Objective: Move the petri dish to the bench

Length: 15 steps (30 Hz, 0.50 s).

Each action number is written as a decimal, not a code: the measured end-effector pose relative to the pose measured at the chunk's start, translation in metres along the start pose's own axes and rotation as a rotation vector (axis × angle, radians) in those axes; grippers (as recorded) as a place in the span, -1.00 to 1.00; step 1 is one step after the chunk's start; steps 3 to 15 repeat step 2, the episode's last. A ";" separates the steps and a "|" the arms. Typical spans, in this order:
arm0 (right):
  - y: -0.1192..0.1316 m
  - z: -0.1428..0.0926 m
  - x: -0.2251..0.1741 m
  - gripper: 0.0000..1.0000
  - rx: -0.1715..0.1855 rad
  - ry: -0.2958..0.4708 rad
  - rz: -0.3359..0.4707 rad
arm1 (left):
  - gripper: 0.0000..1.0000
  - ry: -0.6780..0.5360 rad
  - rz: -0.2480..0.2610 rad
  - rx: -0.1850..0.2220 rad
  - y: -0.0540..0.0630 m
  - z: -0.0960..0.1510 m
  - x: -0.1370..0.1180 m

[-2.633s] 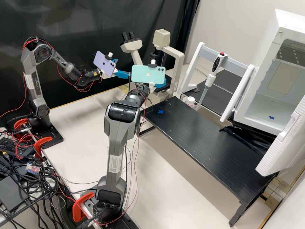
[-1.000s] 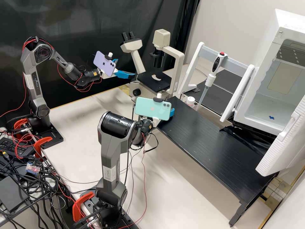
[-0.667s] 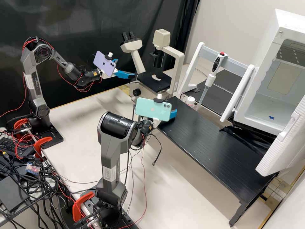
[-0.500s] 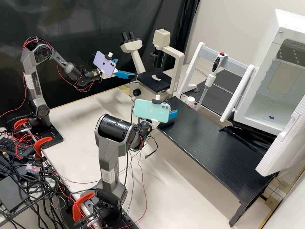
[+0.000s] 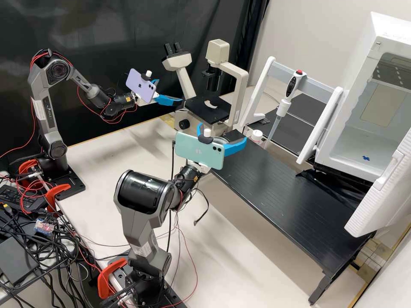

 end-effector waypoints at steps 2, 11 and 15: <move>-0.004 0.003 0.001 1.00 0.010 -0.010 -0.011 | 1.00 0.000 0.000 0.000 0.000 0.000 0.000; -0.004 0.003 0.001 1.00 0.010 -0.010 -0.011 | 1.00 0.000 0.000 0.000 0.000 0.000 0.000; -0.004 0.003 0.001 1.00 0.010 -0.010 -0.011 | 1.00 0.000 0.000 0.000 0.000 0.000 0.000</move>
